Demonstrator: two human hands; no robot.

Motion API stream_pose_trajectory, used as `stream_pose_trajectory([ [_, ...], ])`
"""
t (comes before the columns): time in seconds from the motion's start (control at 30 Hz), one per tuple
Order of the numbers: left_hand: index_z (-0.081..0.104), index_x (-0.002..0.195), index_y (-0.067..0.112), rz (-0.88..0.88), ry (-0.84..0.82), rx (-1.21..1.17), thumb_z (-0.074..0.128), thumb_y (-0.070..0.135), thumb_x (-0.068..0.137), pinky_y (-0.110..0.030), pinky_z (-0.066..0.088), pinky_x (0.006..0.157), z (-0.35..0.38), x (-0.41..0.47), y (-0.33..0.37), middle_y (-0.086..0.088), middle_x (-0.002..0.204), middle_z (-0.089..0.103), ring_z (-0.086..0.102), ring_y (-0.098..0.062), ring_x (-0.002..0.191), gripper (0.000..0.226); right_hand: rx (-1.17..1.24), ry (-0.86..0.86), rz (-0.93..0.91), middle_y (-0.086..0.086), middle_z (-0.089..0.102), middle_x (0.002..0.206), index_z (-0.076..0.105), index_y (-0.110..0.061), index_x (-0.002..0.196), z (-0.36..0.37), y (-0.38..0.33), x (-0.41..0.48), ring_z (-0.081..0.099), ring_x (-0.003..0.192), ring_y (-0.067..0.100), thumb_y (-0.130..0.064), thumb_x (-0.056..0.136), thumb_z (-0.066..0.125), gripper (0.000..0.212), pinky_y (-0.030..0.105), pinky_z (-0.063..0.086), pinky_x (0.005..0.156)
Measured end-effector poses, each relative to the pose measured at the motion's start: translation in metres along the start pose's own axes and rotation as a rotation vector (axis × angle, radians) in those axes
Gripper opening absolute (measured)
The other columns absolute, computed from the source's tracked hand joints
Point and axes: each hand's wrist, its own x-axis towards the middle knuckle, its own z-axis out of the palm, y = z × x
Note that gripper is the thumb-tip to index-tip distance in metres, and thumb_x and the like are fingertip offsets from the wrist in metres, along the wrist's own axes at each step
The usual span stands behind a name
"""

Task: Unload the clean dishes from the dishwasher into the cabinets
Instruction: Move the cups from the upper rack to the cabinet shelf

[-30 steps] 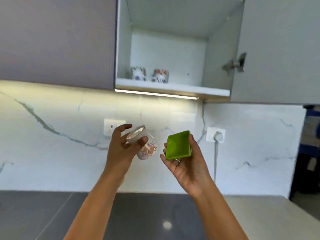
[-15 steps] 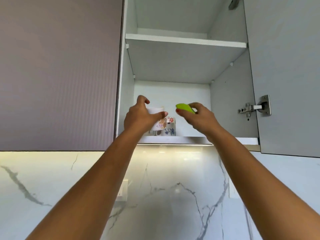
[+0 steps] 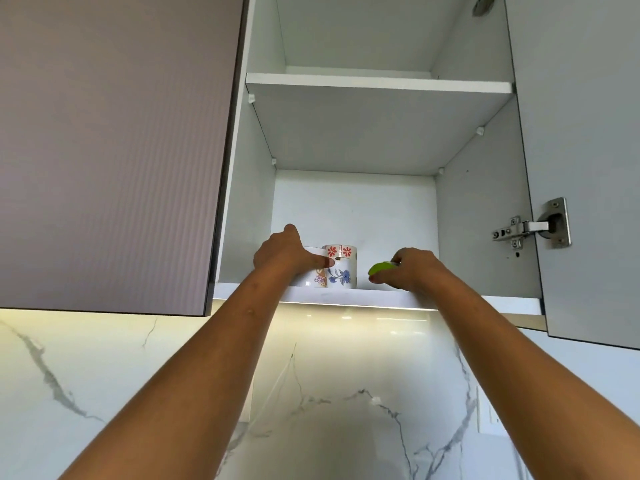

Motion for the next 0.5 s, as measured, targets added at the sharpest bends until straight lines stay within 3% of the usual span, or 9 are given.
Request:
stream_pose_trajectory([
  [0.17, 0.045, 0.109, 0.016, -0.006, 0.02, 0.061, 0.07, 0.068, 0.061, -0.031, 0.042, 0.071, 0.0054, -0.0002, 0.002, -0.005, 0.109, 0.059, 0.058, -0.027, 0.098, 0.075, -0.011, -0.043, -0.012, 0.006, 0.059, 0.114, 0.06, -0.012, 0.112, 0.0031, 0.0031, 0.0039, 0.055, 0.098, 0.022, -0.05, 0.073, 0.071, 0.055, 0.028, 0.043, 0.077],
  [0.5, 0.046, 0.115, 0.019, -0.027, 0.005, 0.145, 0.061, 0.073, 0.067, -0.033, 0.043, 0.076, 0.0063, -0.0042, 0.0035, -0.004, 0.111, 0.06, 0.058, -0.026, 0.102, 0.073, -0.018, -0.047, 0.047, -0.005, 0.047, 0.075, 0.053, -0.02, 0.088, 0.0032, 0.0068, 0.0056, 0.053, 0.082, 0.02, -0.045, 0.069, 0.072, 0.037, 0.026, 0.039, 0.065],
])
